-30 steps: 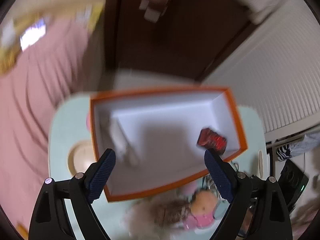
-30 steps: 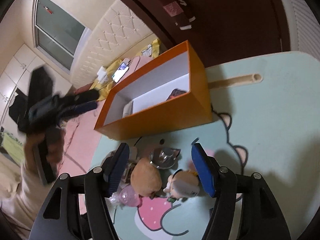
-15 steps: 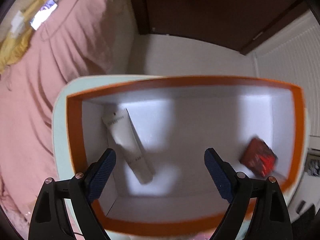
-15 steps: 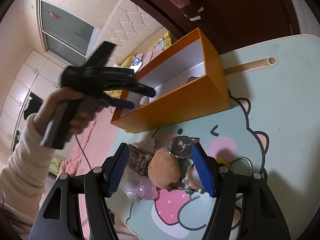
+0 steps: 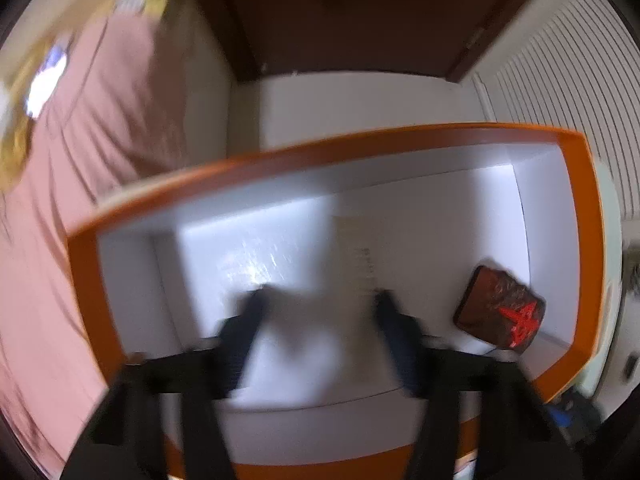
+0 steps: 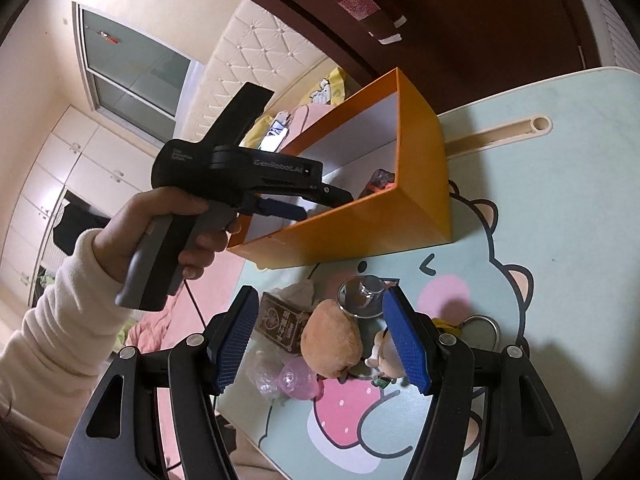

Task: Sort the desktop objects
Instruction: 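Reach into the box and grasp the white RED EARTH tube with the left tool, then lay the white tube on the table with the left tool while the right tool grasps the red box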

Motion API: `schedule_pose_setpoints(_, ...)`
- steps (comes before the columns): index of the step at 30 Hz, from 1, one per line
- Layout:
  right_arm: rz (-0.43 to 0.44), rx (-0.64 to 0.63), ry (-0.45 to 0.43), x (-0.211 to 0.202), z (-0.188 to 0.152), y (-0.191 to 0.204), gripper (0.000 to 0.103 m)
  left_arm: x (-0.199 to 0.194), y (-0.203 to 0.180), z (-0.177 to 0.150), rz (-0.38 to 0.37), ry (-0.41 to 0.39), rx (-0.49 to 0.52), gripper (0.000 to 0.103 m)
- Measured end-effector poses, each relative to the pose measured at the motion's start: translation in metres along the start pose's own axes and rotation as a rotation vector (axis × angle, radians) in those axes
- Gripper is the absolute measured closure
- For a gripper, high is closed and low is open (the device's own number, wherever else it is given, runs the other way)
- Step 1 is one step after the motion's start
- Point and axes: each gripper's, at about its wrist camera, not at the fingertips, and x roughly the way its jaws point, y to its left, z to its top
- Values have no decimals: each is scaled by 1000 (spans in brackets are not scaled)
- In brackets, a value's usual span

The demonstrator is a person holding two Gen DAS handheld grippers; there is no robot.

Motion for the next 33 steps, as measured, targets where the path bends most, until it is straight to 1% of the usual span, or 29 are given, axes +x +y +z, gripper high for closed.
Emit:
schedule_pose_setpoints(1,-4,-4,3,1,0,1,37,-1,0,-1,-5,-2,6,84)
schedule_pose_setpoints(4,-3,-10,14,5,-2,2,37,-2,7,-1,-22,-14,29,85)
schedule_pose_setpoints(7,-6,-12,13,6,-3,3,37,-7,14,-5,-77,-35,14,85)
schedule_pose_setpoints(9,-10,-14,3,5,-2,2,37,-16,24,-9,-117,-68,-7,85)
schedule_pose_setpoints(11,-13,-13,-9,3,-2,1,37,-33,25,-14,-141,-115,-14,85)
schedule_pose_setpoints(14,-18,-6,-23,1,-1,-1,37,-67,33,-35,-215,-176,-13,85)
schedule_pose_setpoints(16,-22,-3,-23,1,0,-2,37,-83,35,-52,-255,-204,1,85)
schedule_pose_setpoints(18,-27,-1,-23,1,0,-2,37,-87,38,-67,-284,-207,23,85)
schedule_pose_setpoints(20,-29,-5,-20,2,0,-2,37,-87,45,-84,-303,-214,20,85)
schedule_pose_setpoints(22,-36,-15,-20,2,-1,0,37,-83,51,-101,-299,-210,17,85)
schedule_pose_setpoints(24,-49,-30,-21,3,-2,2,37,-70,58,-122,-276,-205,19,85)
schedule_pose_setpoints(28,-86,-74,-22,5,-3,8,37,-50,72,-151,-282,-255,-43,85)
schedule_pose_setpoints(30,-91,-86,-14,8,-4,11,37,-37,83,-161,-241,-293,-88,85)
schedule_pose_setpoints(33,-96,-105,-2,11,-6,17,37,-21,95,-172,-224,-311,-131,85)
